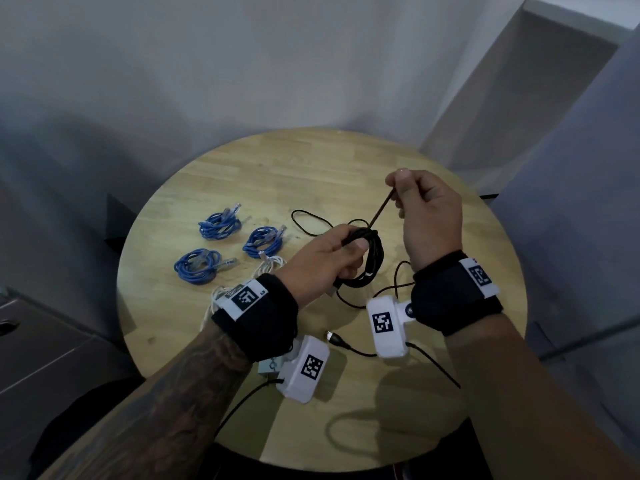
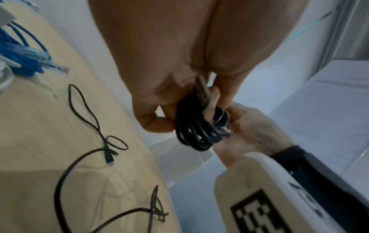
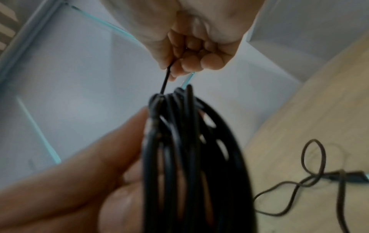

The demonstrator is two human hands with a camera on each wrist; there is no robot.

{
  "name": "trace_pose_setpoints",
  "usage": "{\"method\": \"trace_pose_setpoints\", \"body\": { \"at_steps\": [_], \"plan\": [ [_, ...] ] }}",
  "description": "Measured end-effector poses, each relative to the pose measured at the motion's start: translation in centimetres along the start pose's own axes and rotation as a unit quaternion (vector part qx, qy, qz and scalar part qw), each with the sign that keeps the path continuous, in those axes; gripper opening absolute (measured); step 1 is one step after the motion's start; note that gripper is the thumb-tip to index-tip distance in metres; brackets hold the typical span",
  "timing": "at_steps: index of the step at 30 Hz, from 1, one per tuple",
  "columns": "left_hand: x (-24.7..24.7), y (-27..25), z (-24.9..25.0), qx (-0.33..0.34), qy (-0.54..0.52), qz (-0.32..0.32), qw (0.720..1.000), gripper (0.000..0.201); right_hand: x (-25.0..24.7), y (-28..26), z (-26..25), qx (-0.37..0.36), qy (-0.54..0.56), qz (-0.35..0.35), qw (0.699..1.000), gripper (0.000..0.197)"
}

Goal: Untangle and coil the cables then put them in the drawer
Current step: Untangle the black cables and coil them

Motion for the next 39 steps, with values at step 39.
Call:
{"method": "trace_pose_setpoints", "body": {
  "at_steps": [39],
  "plan": [
    [-5.1, -0.3, 4.0, 0.199, 0.243, 0.163, 0.935, 0.009, 4.9, -4.4, 1.4, 0.113, -0.026, -0.383, 0.916, 0.023]
  ]
}}
Point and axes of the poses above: each hand's wrist, its own y-axis towards the middle knuckle, its own x-axis out of the palm, z = x × y, the point moved 6 cm from there along y, towards the middle knuckle, and after that the axes turned 5 degrees about -y, right-handed, at the moved point
